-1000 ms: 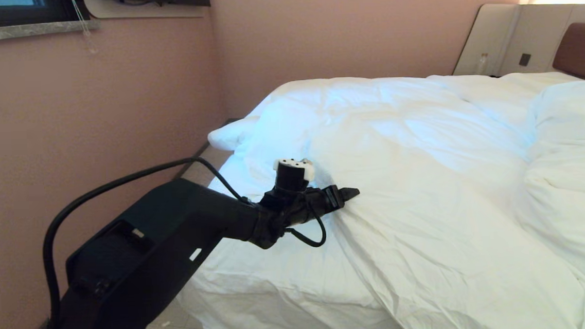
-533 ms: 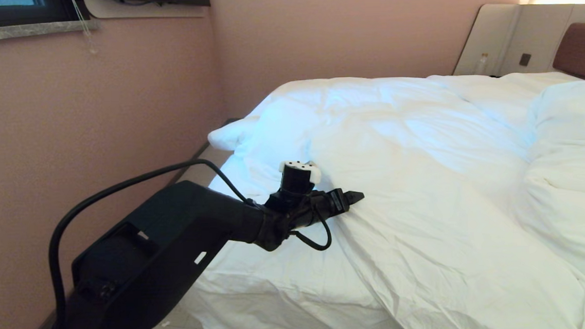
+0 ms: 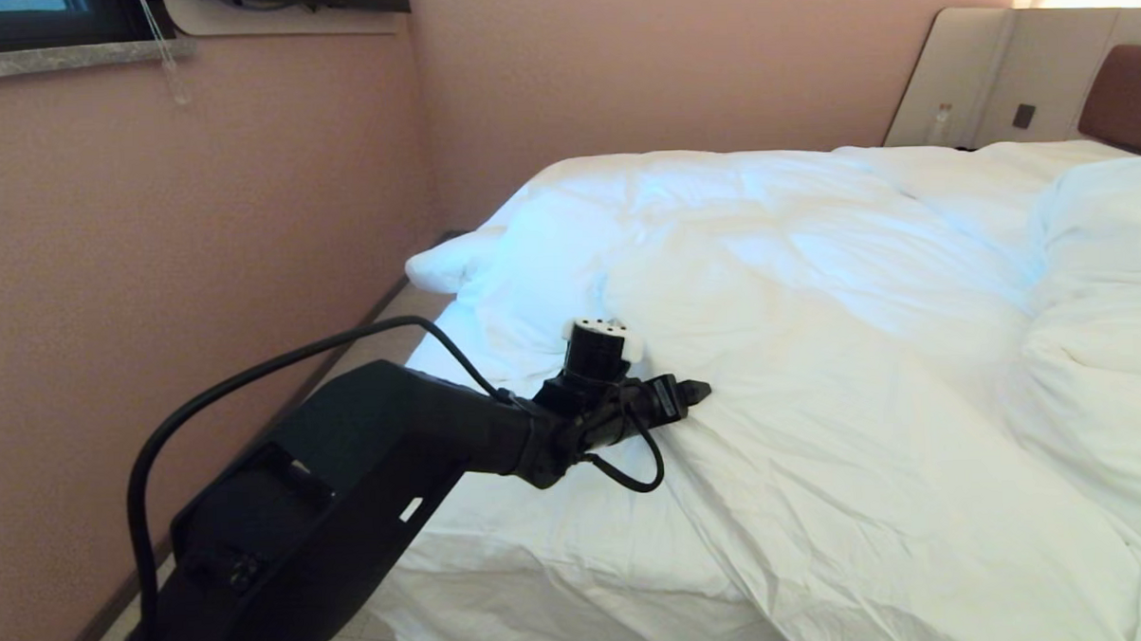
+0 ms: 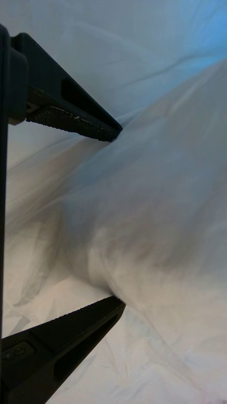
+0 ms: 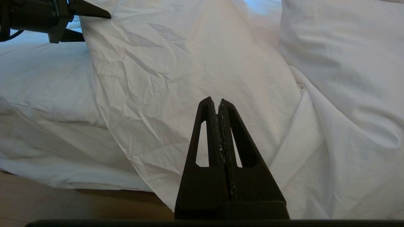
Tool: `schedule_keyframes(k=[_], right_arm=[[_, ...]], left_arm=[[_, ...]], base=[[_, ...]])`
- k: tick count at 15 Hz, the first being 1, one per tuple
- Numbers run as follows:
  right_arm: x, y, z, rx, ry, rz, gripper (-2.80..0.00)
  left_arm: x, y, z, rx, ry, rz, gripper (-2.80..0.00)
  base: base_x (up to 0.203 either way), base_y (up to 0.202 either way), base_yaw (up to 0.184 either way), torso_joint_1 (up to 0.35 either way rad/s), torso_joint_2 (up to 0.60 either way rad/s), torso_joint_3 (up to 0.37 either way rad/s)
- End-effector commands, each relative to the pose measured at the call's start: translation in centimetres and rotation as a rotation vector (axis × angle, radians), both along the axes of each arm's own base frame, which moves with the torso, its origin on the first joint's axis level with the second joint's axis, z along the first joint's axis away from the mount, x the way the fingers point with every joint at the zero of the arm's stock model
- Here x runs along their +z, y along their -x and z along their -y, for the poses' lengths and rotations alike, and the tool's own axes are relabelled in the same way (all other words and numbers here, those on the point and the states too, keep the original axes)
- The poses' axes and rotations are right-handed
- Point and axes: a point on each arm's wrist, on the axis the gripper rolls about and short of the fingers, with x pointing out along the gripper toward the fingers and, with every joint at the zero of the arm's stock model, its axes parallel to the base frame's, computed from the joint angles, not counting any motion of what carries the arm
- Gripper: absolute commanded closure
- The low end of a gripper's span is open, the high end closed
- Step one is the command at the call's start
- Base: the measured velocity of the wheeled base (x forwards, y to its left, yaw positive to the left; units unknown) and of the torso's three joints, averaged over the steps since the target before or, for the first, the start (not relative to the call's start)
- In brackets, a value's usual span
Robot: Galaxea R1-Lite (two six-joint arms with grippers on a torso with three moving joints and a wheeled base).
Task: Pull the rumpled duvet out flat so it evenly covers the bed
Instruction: Hold the folded corner of the quilt
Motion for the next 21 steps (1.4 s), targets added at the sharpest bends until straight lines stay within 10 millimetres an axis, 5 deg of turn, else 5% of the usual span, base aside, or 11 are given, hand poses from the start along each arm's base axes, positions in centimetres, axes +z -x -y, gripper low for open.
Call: schedule_keyframes(k=[1, 20, 21], right_arm=[[0.00, -0.01, 0.00, 0.000, 0.001, -0.001, 0.00], [0.00, -0.01, 0.00, 0.000, 0.001, -0.001, 0.00], [0.00, -0.01, 0.00, 0.000, 0.001, -0.001, 0.00]], left_arm=[[-0.12, 0.02, 0.14, -0.002, 0.005, -0.001, -2.80], [0.77, 0.38, -0.14, -0.003, 0.013, -0.001, -2.80], [0.77, 0.38, -0.14, -0.003, 0.013, -0.001, 0.00]], base=[[0.000, 0.000, 0.000, 0.000, 0.00, 0.000], [0.000, 0.000, 0.000, 0.000, 0.00, 0.000], [0.000, 0.000, 0.000, 0.000, 0.00, 0.000]])
